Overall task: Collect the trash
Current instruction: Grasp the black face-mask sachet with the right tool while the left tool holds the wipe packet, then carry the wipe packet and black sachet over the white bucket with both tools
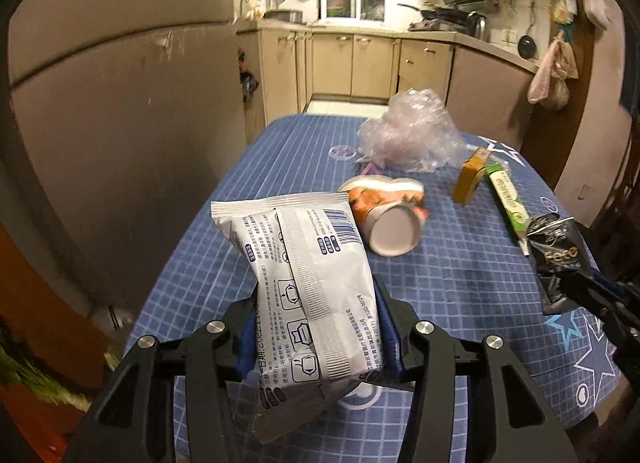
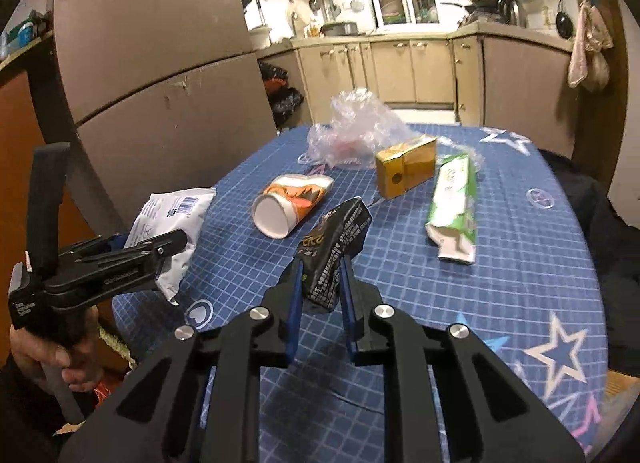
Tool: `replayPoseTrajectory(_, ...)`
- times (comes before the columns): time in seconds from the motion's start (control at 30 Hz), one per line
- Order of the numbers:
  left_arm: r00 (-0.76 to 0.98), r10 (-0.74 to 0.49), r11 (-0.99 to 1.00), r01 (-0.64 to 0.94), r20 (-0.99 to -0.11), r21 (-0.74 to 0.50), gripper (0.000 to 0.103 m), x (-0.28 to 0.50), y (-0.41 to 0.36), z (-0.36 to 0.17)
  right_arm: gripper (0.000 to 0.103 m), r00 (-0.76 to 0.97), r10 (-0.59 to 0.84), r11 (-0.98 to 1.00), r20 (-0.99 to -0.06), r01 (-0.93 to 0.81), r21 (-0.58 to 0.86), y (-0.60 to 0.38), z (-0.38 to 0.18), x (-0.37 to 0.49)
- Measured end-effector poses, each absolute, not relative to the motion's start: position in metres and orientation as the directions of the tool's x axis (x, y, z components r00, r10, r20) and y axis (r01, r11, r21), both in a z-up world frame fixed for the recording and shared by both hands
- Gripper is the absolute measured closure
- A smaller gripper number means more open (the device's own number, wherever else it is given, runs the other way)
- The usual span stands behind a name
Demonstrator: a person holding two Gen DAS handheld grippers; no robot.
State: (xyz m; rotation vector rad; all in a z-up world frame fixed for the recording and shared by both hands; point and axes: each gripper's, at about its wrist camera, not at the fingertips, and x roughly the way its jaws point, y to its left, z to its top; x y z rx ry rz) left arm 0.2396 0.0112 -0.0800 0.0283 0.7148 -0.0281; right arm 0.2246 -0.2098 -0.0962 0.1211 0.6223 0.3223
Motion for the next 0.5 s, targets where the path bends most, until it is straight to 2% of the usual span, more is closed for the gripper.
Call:
replayPoseTrajectory(0.2,0.796,-0.040,0.993,0.099,-0.604,0.065,0.052,0.232,-0.024,-0.059,0.087,0.822,0.281,0.958,-0.496,-0.210,0.195,-0.236,-0.073,0.195)
replayPoseTrajectory(0.5,0.824,-0.153,0.961,0.253,-0.546,0.112,0.052,0.218,-0.102,-0.038,0.087,0.883,0.159,0.979,-0.442,-0.081,0.189,-0.290,-0.054,0.154)
